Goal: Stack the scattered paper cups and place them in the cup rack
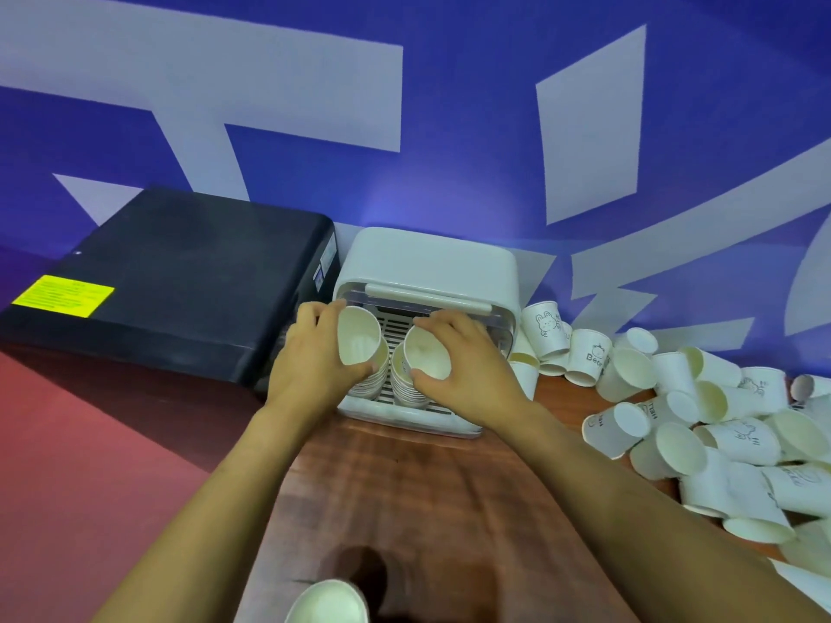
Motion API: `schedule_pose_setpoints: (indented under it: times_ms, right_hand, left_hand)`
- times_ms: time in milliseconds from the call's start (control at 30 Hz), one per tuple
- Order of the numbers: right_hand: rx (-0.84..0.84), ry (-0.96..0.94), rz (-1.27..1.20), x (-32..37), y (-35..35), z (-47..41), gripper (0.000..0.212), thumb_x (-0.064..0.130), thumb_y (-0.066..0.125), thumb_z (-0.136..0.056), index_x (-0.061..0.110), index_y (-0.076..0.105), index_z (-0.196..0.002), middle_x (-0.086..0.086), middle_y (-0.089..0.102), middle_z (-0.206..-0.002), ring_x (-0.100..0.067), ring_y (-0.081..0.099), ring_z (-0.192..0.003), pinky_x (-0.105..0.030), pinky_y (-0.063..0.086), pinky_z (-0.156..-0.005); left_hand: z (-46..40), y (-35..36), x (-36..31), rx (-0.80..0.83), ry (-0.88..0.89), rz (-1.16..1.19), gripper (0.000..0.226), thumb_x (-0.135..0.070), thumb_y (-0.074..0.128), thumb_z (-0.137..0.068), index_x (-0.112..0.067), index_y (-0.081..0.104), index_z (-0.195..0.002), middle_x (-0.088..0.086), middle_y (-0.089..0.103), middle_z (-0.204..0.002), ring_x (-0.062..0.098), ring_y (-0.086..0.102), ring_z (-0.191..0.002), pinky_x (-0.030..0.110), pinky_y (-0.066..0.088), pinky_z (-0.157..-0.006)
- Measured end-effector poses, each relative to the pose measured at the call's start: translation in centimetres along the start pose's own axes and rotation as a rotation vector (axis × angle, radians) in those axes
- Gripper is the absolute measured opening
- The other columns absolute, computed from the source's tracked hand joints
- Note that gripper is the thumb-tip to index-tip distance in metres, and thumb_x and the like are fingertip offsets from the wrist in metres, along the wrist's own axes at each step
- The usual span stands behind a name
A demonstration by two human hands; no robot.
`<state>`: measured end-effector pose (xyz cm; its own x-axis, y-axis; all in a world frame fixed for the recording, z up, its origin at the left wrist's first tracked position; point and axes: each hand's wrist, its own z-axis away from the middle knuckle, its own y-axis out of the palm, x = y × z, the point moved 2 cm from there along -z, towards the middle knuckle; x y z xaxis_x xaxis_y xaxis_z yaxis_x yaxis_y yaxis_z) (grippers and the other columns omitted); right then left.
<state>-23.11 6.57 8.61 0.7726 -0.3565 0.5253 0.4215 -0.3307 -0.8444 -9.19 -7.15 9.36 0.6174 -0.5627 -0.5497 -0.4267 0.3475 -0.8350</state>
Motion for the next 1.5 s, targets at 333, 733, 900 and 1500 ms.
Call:
schedule_pose_setpoints:
  times_ms: [333,733,900,1500]
  right_hand:
    - [0.098,0.063,-0.003,-1.5,2.8,-0.9,0.062,0.041,0.065,-0.083,0.026,0.042,-0.138,0.005,0.036,-0.146,-0.017,0.033,-0.135,-0.030,0.030,-0.110]
    - [0.171,0.131,0.020,-2.3,3.9,-1.0,0.067,0.045,0.063,-0.084,0.031,0.034,-0.142,0.010,0.027,-0.153,-0.013,0.028,-0.139,-0.033,0.032,-0.110]
    - [0.214,0.136,0.002,-2.7,4.4,-1.1,0.067,0.044,0.061,-0.085,0.030,0.031,-0.144,0.010,0.023,-0.155,-0.015,0.028,-0.140,-0.038,0.034,-0.110]
    - [0.171,0.253,-0.206,-6.3,-0.9,10.7,0.065,0.043,0.065,-0.085,0.033,0.035,-0.141,0.014,0.039,-0.137,-0.002,0.048,-0.112,-0.007,0.036,-0.090]
  left_hand:
    - [-1.2,3.0,1.5,0.098,-0.033,-0.029,0.083,-0.048,0.075,-0.071,-0.024,0.035,-0.139,0.000,0.034,-0.133,0.027,0.045,-0.118,0.042,0.050,-0.084]
    - [-1.9,4.4,1.8,0.196,-0.055,-0.057,0.092,-0.047,0.072,-0.076,-0.020,0.022,-0.148,0.001,0.029,-0.147,0.030,0.039,-0.127,0.045,0.044,-0.095]
    - [-1.8,4.7,2.0,0.215,-0.046,-0.046,0.093,-0.040,0.074,-0.076,-0.022,0.019,-0.149,-0.004,0.026,-0.152,0.030,0.039,-0.128,0.045,0.042,-0.097]
    - [4.9,4.2,-7.0,0.164,0.307,0.167,0.084,-0.029,0.076,-0.074,-0.027,0.030,-0.144,-0.002,0.037,-0.144,0.019,0.033,-0.133,0.034,0.030,-0.110]
